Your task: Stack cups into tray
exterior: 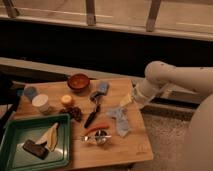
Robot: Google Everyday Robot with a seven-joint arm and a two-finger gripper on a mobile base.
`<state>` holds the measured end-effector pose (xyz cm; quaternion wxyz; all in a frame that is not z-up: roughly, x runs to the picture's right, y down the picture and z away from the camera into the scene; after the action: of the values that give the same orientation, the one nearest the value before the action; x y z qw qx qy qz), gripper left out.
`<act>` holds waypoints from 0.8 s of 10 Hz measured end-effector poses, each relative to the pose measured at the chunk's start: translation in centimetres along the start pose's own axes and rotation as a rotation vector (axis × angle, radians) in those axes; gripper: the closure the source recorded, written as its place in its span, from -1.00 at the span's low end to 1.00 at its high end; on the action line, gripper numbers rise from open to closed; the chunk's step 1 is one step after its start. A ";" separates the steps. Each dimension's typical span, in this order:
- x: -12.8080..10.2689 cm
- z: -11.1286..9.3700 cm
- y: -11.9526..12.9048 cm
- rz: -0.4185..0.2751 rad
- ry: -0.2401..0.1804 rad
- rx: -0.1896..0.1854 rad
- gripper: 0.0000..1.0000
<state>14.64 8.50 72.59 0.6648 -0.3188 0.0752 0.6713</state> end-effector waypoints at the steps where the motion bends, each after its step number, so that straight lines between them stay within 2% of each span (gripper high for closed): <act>1: 0.0 0.0 0.0 0.000 0.000 0.000 -0.41; 5: -0.3 0.0 0.0 -0.011 -0.001 0.007 -0.41; 7: -2.2 0.4 0.8 -0.049 -0.009 0.015 -0.41; 8: -4.0 0.8 2.1 -0.079 -0.021 0.019 -0.41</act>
<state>12.04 5.35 74.61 0.6947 -0.3081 0.0621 0.6470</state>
